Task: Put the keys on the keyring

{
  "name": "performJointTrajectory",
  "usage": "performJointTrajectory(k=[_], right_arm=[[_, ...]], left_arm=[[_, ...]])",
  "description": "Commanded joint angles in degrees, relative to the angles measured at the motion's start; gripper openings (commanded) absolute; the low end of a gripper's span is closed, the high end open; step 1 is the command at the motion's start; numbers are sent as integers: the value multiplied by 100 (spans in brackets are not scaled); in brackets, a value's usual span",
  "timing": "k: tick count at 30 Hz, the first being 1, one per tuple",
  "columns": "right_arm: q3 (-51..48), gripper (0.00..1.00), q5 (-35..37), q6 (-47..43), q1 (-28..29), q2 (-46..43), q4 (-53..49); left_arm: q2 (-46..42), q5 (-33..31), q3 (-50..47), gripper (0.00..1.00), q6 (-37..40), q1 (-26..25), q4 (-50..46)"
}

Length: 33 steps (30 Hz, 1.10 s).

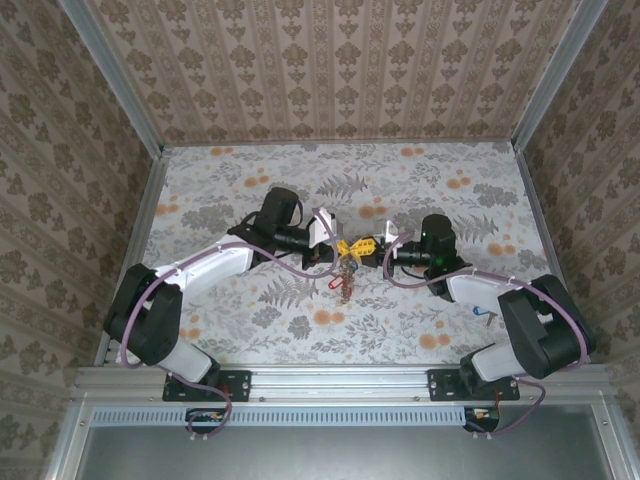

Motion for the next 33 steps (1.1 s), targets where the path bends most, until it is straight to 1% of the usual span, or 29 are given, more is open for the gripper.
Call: performJointTrajectory(k=[1, 4, 6, 9, 11, 12, 14, 17, 19, 24, 26, 29, 33], right_arm=[[324, 7, -224, -576, 34, -155, -933], [704, 13, 137, -1830, 74, -619, -3011], [916, 16, 540, -2380, 108, -853, -3982], [1055, 21, 968, -2734, 107, -1151, -4685], [1120, 27, 1188, -2897, 113, -1290, -4997], [1154, 27, 1292, -2948, 124, -1360, -5117], [1147, 27, 1567, -2982, 149, -1484, -5145], [1058, 29, 1711, -3056, 159, -1607, -4981], [1027, 28, 1639, -3038, 164, -1604, -4828], [846, 28, 1650, -2849, 175, -1596, -4017], [873, 28, 1572, -2996, 171, -1575, -4031], [1076, 27, 1406, -3346, 168, -1466, -4464], [1079, 26, 1231, -3408, 150, -1327, -4221]], left_arm=[[-101, -186, 253, 0, 233, -39, -147], [-263, -628, 336, 0, 569, -123, -534], [-352, -904, 438, 0, 799, -198, -856], [-397, -1199, 644, 0, 1018, -300, -1318], [-382, -1540, 811, 0, 1160, -396, -1614], [-363, -1616, 887, 0, 1178, -440, -1700], [-332, -1723, 1032, 0, 1225, -507, -1911], [-314, -1846, 1155, 0, 1238, -617, -2058], [-312, -1890, 1190, 0, 1238, -662, -2102], [-282, -2018, 1328, 0, 1300, -781, -2306], [-295, -2047, 1331, 0, 1292, -803, -2320], [-295, -2032, 1339, 0, 1248, -808, -2300], [-322, -2029, 1327, 0, 1188, -825, -2262]])
